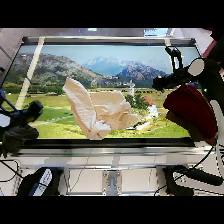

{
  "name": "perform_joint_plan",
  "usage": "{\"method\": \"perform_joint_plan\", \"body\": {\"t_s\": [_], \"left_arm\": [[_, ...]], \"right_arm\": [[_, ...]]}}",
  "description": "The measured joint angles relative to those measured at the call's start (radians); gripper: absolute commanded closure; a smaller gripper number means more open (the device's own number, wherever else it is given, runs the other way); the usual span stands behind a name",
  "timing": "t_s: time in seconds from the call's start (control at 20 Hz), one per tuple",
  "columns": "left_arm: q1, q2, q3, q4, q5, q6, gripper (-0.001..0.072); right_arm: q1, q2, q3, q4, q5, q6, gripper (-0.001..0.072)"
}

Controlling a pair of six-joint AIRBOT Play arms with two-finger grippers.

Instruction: Fold the shirts.

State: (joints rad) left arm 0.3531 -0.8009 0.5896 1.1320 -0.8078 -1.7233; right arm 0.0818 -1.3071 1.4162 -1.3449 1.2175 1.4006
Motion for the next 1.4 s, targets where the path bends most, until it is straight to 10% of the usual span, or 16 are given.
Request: {"method": "perform_joint_plan", "body": {"t_s": [0.3,0.6,0.7,0.85,0.95,1.35,1.4], "left_arm": [[-0.116,-0.231,-0.077,-0.304,0.045,0.092,0.0115],[-0.269,-0.378,-0.065,-0.495,0.206,0.148,0.0241],[-0.299,-0.393,-0.052,-0.518,0.26,0.157,0.0395],[-0.322,-0.409,-0.041,-0.536,0.317,0.165,0.0424],[-0.329,-0.415,-0.038,-0.541,0.324,0.171,0.0698],[-0.335,-0.42,-0.035,-0.552,0.299,0.178,0.0692],[-0.335,-0.42,-0.035,-0.553,0.294,0.179,0.0692]], "right_arm": [[-0.003,0.002,-0.012,-0.002,-0.004,-0.01,0.0369],[-0.003,0.012,-0.013,-0.016,0.04,-0.013,0.0369],[-0.003,0.016,-0.014,-0.018,0.047,-0.013,0.0369],[-0.003,0.017,-0.014,-0.016,0.055,-0.013,0.0369],[-0.003,0.018,-0.014,-0.015,0.056,-0.013,0.0369],[-0.003,0.011,-0.184,0.018,0.057,0.009,0.0351],[-0.003,0.006,-0.232,0.019,0.056,0.018,0.0257]]}}
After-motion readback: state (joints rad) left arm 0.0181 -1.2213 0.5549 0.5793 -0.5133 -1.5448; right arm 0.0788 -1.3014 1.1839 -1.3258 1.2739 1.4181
